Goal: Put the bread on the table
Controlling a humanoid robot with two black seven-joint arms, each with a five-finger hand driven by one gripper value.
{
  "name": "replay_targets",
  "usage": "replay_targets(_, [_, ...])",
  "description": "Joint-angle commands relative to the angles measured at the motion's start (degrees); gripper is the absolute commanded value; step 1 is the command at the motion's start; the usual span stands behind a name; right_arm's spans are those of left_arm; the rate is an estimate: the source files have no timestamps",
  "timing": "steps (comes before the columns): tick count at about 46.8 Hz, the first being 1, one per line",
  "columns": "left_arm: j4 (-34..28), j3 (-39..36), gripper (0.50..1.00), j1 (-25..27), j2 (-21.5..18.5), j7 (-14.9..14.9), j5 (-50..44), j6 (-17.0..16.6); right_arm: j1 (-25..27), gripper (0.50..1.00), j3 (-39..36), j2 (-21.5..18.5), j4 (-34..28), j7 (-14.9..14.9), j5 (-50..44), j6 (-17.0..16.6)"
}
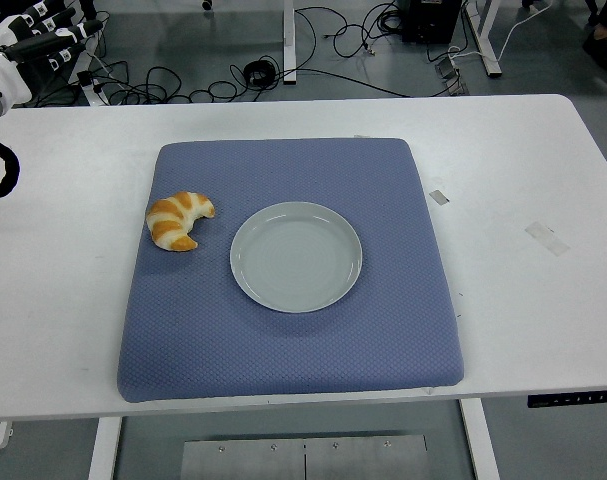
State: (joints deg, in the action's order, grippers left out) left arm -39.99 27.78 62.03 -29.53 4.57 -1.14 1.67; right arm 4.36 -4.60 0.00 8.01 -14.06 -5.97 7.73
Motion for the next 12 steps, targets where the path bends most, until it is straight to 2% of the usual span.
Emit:
replay_targets(1, [0.00, -0.01, 0.969, -0.06, 0.00, 0.00, 0.00, -0.08, 0.03, 1.000, 0.03, 0.00, -0.10, 0.00, 0.00, 0.01])
replay_targets(12, [0.00, -0.01, 0.969, -0.24, 0.00, 0.00, 0.00, 0.00, 0.03, 1.000, -0.14, 0.00, 0.51, 0.00, 0.00, 0.01])
